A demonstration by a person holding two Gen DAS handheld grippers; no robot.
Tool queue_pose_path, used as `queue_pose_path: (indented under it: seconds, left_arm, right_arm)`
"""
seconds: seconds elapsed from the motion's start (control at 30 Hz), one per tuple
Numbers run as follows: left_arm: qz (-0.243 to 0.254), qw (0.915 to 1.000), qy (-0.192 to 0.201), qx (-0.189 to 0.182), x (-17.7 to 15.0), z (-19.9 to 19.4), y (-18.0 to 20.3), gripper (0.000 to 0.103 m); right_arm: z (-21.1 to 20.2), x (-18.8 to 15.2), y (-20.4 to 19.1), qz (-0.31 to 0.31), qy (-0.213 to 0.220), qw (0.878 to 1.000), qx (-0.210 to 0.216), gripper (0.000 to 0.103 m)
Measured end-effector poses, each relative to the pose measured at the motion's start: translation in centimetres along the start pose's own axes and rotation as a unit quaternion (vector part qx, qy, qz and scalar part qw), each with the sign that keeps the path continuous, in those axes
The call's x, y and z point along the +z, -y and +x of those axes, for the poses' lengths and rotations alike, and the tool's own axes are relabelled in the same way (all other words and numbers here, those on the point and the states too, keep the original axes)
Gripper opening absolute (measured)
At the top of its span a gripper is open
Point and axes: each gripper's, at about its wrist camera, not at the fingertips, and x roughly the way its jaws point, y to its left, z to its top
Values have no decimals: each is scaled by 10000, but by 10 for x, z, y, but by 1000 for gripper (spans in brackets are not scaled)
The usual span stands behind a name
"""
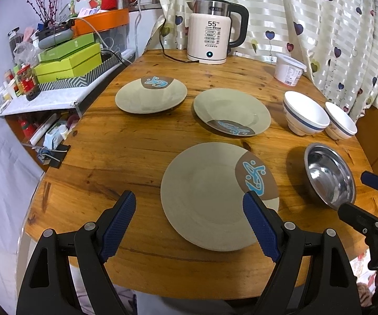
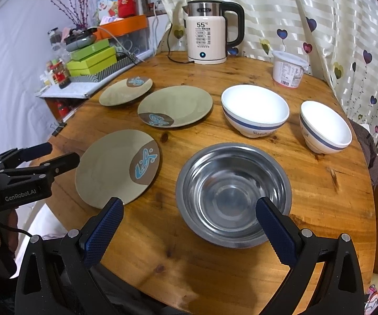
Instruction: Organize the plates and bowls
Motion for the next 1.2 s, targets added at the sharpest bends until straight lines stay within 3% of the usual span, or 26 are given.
queue_pose_path:
  seconds: [0.47, 0.9, 1.0, 1.2]
  left_arm:
    - [-424, 9991, 22, 28, 17, 14, -33, 84]
    - [-572, 9983, -58, -135, 36, 31, -57, 84]
    - [-722, 9970, -132, -226, 40, 38, -67, 84]
    - [-844, 9958, -159, -326, 51, 49, -82, 84]
  right_arm:
    - [21, 38, -7, -20, -87, 9999, 94, 98]
    - [41, 84, -22, -149, -165, 9984, 515, 92]
    - [47, 96, -28, -190, -206, 9976, 638, 84]
    - [60, 119, -41, -367, -272, 9961, 753, 81]
